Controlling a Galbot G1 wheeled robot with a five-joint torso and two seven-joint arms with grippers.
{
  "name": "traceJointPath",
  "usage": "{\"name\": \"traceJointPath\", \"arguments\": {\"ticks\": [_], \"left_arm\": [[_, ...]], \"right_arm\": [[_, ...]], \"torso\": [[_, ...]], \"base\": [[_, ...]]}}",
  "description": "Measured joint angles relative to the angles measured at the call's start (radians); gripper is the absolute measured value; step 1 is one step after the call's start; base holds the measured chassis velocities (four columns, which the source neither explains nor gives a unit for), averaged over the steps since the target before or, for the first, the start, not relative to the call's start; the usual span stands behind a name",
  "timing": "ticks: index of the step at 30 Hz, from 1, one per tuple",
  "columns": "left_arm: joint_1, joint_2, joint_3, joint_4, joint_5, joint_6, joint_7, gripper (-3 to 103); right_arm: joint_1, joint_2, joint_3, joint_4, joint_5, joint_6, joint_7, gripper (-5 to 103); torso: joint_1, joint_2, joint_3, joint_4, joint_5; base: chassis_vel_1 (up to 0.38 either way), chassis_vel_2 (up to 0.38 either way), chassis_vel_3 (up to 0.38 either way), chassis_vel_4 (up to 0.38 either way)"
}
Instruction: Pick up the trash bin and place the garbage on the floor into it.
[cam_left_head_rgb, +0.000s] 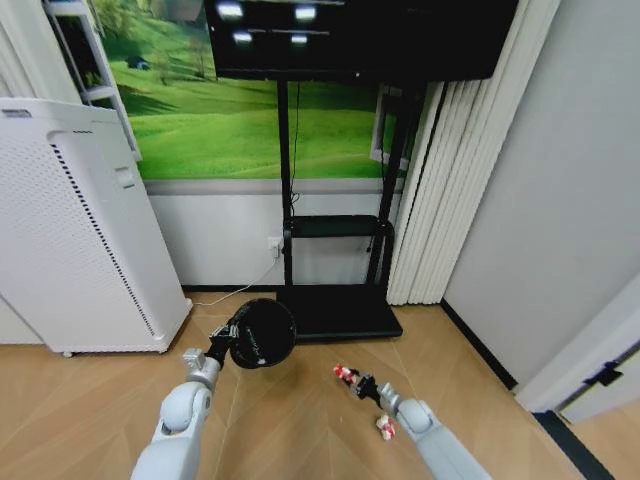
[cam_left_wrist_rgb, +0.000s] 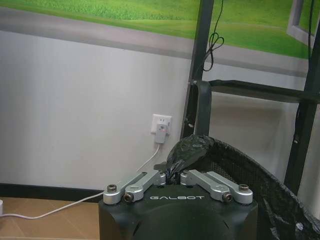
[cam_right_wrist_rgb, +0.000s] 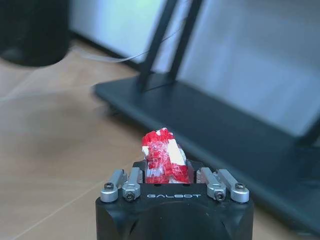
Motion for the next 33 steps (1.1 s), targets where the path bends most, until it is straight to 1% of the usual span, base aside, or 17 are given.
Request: {"name": "traceJointPath", "arguments": {"ticks": [2,3,5,14,15,17,18,19,20,22,25,27,31,33], "left_arm": [[-0.006,0.002,0.01,0.003,-0.003,0.003,-0.004,7],[-0.006,0.002,0.01,0.003,-0.003,0.003,-0.004,7],[-0.009,0.003,0.018,0.006,-0.004,0.005,-0.005,7],[-0.023,0.002,0.037,0.028,-0.004,0.006,-0.006,7],[-0.038,-0.001,0.055,0.05,-0.004,0.006,-0.007,7],[-0.066,-0.012,0.088,0.087,-0.002,0.006,-0.009,7],[-0.083,-0.022,0.111,0.103,0.0,0.006,-0.011,7],[-0.101,-0.034,0.135,0.116,0.001,0.006,-0.016,7],[-0.101,-0.034,0.135,0.116,0.001,0.006,-0.016,7],[-0.124,-0.054,0.165,0.136,0.002,0.007,-0.023,7],[-0.136,-0.064,0.175,0.148,0.004,0.007,-0.025,7],[-0.154,-0.086,0.197,0.171,0.012,0.006,-0.028,7],[-0.172,-0.11,0.222,0.194,0.023,0.003,-0.028,7],[-0.189,-0.135,0.237,0.218,0.039,-0.001,-0.028,7]], "right_arm": [[-0.011,-0.036,0.059,0.037,0.034,-0.003,0.002,42],[-0.011,-0.036,0.059,0.037,0.034,-0.003,0.002,42],[-0.016,-0.057,0.094,0.058,0.052,-0.003,0.002,42],[-0.032,-0.084,0.154,0.135,0.096,-0.011,0.002,42],[-0.053,-0.089,0.186,0.212,0.129,-0.033,0.002,41],[-0.081,-0.083,0.207,0.329,0.148,-0.074,0.001,41],[-0.097,-0.073,0.199,0.41,0.15,-0.109,0.0,41],[-0.107,-0.06,0.178,0.48,0.151,-0.14,0.003,41],[-0.107,-0.06,0.178,0.48,0.151,-0.14,0.003,41],[-0.112,-0.039,0.135,0.55,0.156,-0.171,0.025,41],[-0.112,-0.031,0.115,0.575,0.158,-0.185,0.037,41],[-0.108,-0.016,0.075,0.613,0.158,-0.209,0.049,41],[-0.096,-0.006,0.035,0.621,0.152,-0.227,0.051,41],[-0.089,-0.007,-0.003,0.615,0.141,-0.232,0.053,41]], "torso": [[0.0,0.0,0.0,-0.0001,-0.0004],[0.0,0.0,0.0,-0.0001,-0.0004],[0.0,0.0,0.0,-0.0001,-0.0001],[0.0,0.0,0.0,0.0,0.0],[0.0,0.0,0.0,0.0,0.0],[0.0,0.0,0.0,-0.0001,-0.0006],[0.0,0.0,0.0,-0.0001,-0.0001],[0.0,0.0,0.0,0.0,-0.0005],[0.0,0.0,0.0,0.0,-0.0005],[0.0,0.0,0.0,0.0,-0.0004],[0.0,0.0,0.0,0.0,-0.0003],[0.0,0.0,0.0,0.0,-0.0003],[0.0,0.0,0.0,0.0001,-0.0002],[0.0,0.0,0.0,0.0001,-0.0002]], "base": [[0.0,0.0,0.0,0.0],[0.0,0.0,0.0,0.0],[0.0,0.0,0.0,0.0],[0.0,0.0,0.0,0.0],[0.0,0.0,0.0,0.0],[0.0,0.0,0.0,0.0],[0.0,0.0,0.0,0.0],[0.0,0.0,0.0,0.0],[0.0,0.0,0.0,0.0],[0.0,0.0,0.0,0.0],[0.0,0.0,0.0,0.0],[0.0,0.0,0.0,0.0],[0.0,0.0,0.0,0.0],[0.0,0.0,0.0,0.0]]}}
